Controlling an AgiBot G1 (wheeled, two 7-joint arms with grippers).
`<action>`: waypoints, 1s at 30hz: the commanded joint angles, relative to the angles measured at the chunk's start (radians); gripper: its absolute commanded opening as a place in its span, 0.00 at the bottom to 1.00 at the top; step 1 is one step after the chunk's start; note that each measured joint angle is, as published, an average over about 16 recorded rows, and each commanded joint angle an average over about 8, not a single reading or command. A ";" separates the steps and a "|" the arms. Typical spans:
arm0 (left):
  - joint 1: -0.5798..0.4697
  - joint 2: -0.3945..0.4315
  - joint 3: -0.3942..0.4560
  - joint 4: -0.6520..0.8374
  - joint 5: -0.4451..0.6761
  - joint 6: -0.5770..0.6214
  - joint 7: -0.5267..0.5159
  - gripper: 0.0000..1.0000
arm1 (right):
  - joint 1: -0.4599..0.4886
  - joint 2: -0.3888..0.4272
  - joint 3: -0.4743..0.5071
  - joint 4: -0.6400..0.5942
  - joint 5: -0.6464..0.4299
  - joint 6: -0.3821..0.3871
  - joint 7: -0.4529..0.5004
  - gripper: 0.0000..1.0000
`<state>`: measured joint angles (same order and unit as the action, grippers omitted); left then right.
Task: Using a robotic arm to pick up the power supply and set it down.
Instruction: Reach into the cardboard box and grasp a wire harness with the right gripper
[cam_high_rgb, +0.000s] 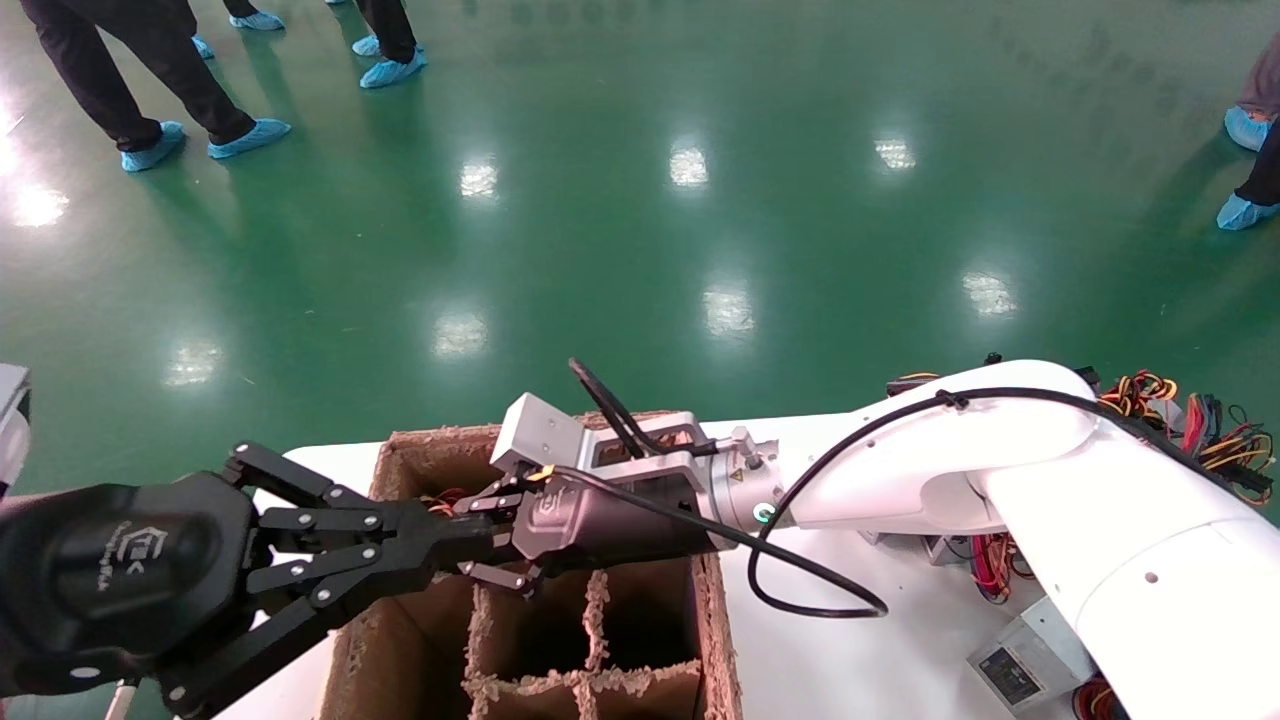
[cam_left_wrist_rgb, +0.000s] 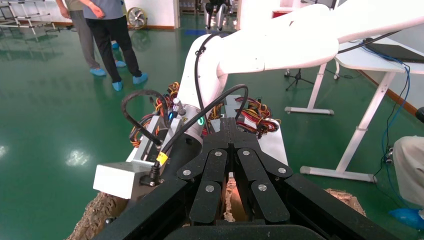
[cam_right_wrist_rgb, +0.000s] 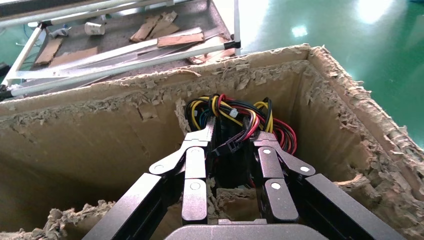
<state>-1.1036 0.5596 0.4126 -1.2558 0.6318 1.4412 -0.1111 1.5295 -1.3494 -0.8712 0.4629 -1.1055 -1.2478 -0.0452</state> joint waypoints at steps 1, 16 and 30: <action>0.000 0.000 0.000 0.000 0.000 0.000 0.000 0.00 | 0.000 0.001 -0.004 -0.001 0.011 0.003 -0.001 0.00; 0.000 0.000 0.000 0.000 0.000 0.000 0.000 0.00 | -0.004 0.012 0.024 -0.104 0.138 -0.083 0.032 0.00; 0.000 0.000 0.000 0.000 0.000 0.000 0.000 0.00 | -0.002 0.013 0.026 -0.178 0.177 -0.142 0.047 0.00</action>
<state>-1.1036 0.5595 0.4127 -1.2558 0.6317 1.4411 -0.1110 1.5269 -1.3385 -0.8515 0.2943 -0.9374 -1.3803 -0.0037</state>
